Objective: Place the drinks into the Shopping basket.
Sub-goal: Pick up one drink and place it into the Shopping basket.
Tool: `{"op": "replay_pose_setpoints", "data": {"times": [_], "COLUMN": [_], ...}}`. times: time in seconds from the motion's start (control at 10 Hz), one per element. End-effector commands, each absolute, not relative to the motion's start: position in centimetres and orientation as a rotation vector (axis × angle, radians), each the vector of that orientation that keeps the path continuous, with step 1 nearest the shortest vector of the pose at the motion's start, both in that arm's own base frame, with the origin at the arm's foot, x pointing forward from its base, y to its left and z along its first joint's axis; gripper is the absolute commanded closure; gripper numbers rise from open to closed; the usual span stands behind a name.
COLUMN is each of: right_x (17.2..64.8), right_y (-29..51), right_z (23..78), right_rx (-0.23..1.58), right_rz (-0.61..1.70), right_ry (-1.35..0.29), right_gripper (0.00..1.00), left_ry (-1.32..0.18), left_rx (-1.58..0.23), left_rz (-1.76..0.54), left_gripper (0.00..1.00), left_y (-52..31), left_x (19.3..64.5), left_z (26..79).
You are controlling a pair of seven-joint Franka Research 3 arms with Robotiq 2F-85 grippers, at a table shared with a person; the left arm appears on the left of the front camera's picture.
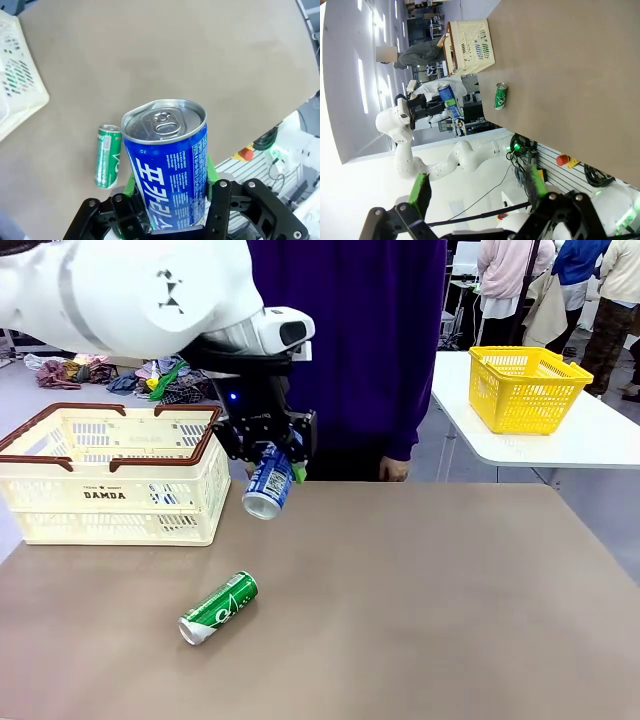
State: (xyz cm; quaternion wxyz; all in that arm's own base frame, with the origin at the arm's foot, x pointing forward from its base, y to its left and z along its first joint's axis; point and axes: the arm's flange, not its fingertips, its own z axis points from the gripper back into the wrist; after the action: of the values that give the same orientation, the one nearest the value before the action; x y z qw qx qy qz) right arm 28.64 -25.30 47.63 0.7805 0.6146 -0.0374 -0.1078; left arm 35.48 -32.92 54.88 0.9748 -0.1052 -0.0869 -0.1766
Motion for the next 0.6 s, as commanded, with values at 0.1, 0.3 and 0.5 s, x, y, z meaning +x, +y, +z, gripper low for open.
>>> {"op": "replay_pose_setpoints", "data": {"times": [0.1, 0.3, 0.5], "right_x": [28.5, 28.5, 28.5], "right_y": [-25.3, -25.3, -25.3], "right_z": [48.0, 48.0, 48.0], "right_rx": [1.316, 1.316, 1.316], "right_rz": [-0.240, -0.240, -0.240], "right_ry": [-0.062, -0.062, -0.062], "right_gripper": [0.00, 0.00, 0.00], "left_ry": [-0.173, -0.230, -0.314], "left_rx": [-0.225, -0.186, -0.215], "left_rz": [-0.347, -0.343, -0.281], "left_gripper": [1.00, 1.00, 1.00], "left_y": [-33.4, -31.9, -23.6], "left_x": [36.1, 37.7, 42.4], "left_z": [55.4, 54.9, 58.7]}}
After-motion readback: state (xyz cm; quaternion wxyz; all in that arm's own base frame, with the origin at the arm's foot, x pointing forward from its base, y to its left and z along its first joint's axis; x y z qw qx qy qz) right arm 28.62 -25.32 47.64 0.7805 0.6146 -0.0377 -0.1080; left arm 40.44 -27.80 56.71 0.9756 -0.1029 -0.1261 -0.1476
